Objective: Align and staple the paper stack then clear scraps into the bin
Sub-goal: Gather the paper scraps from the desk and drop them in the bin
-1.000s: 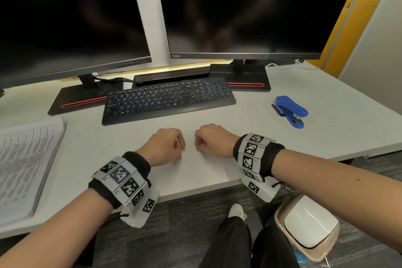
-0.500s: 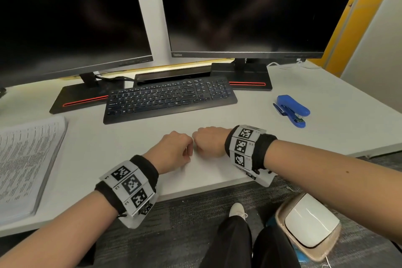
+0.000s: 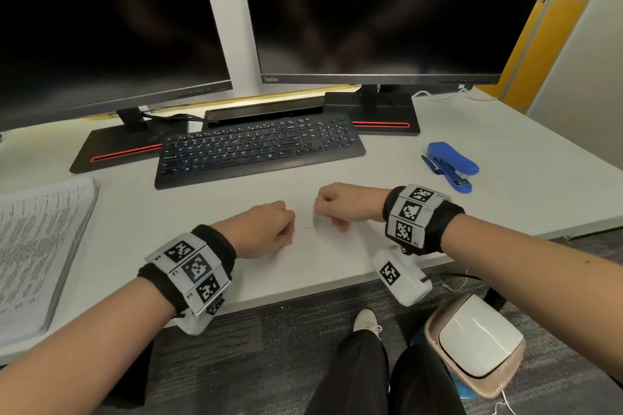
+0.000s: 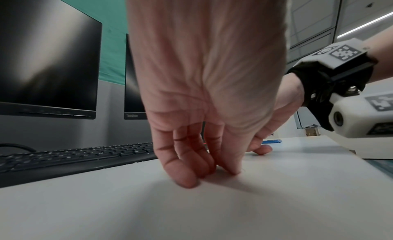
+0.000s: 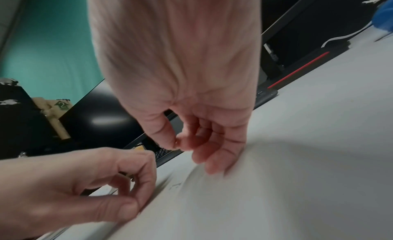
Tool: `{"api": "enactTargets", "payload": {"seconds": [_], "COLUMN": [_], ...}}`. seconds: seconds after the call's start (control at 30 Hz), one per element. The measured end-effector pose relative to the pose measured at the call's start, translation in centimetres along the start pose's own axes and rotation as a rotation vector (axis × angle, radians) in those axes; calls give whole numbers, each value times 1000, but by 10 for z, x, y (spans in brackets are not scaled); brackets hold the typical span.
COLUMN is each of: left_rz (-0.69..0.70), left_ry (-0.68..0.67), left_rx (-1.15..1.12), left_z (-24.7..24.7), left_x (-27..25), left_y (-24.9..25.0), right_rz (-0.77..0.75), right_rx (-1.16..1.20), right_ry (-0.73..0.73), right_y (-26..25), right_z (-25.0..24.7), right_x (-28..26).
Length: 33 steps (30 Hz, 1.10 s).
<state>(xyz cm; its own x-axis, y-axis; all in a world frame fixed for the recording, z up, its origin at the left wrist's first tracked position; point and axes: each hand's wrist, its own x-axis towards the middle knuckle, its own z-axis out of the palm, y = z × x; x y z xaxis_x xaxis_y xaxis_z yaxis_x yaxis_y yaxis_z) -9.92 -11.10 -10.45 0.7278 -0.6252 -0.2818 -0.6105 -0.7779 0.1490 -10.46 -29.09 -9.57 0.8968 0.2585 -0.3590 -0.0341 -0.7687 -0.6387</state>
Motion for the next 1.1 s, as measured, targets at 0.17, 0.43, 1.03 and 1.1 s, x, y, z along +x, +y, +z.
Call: {"api": "enactTargets", "payload": {"seconds": [0.17,0.43,1.03,1.1], "left_rz": [-39,-60,-89,-93], "left_ry": [67,193,237,212], "left_rx": [-47,-207,6,15], "left_z": [-1,-7,8,4], "left_x": [-1,-12,-11,-8], "left_y": [-5,-10,7,8], "right_rz": [-41,-100,-263,-250], "right_rx": [90,-17,-525,-593], "right_ry": [93,175,226,205], "right_y": [3,-1,-15,-23], "right_z": [7,14,29,29], "right_x": [-4,-4,-4,-3]}}
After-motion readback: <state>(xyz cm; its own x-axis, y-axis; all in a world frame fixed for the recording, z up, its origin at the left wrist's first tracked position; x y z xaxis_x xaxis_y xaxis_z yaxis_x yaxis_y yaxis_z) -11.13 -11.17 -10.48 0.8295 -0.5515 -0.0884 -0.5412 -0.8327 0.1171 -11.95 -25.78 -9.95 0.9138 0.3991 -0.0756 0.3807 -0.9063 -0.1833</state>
